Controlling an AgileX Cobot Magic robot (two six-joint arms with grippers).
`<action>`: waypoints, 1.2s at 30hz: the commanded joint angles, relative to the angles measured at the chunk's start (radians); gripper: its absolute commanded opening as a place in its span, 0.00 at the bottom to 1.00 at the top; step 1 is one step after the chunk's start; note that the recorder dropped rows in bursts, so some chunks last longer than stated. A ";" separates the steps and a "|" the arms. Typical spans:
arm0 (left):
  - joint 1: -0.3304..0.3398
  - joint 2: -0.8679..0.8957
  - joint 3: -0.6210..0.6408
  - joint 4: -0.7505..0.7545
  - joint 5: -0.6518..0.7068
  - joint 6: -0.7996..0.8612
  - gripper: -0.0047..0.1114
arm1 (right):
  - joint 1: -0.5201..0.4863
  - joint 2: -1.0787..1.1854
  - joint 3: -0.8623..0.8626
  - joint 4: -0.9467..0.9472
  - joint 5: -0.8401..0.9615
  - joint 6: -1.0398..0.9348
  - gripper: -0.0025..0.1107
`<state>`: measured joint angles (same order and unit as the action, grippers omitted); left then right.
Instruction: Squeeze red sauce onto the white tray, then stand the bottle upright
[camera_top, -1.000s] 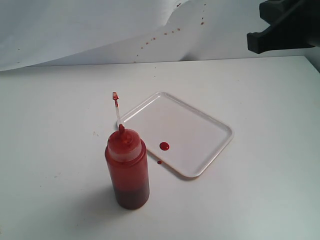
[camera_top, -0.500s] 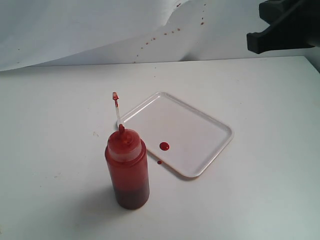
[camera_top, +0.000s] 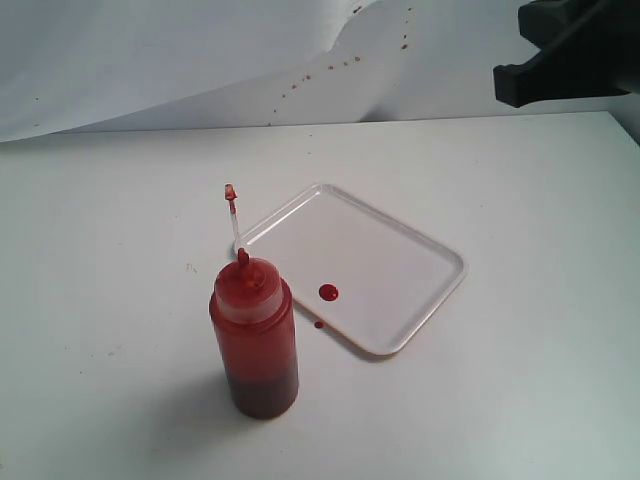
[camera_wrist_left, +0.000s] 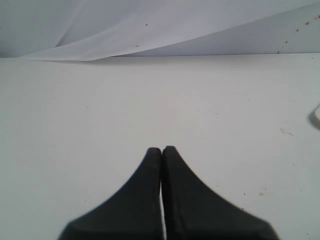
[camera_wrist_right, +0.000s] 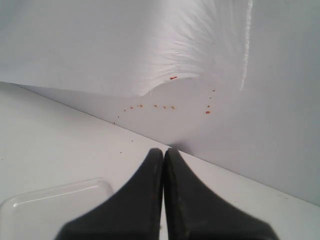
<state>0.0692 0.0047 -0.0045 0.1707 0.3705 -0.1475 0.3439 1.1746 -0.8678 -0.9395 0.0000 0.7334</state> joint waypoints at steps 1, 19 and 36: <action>0.001 -0.005 0.005 0.006 -0.001 -0.002 0.04 | -0.006 -0.006 0.005 0.005 -0.014 0.003 0.02; 0.001 -0.005 0.005 0.005 -0.001 0.000 0.04 | -0.206 -0.642 0.005 0.233 0.331 0.003 0.02; 0.001 -0.005 0.005 0.005 -0.001 0.000 0.04 | -0.204 -0.894 0.225 0.448 0.590 -0.324 0.02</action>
<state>0.0692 0.0047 -0.0045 0.1707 0.3719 -0.1475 0.1458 0.3287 -0.7078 -0.6076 0.6868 0.6086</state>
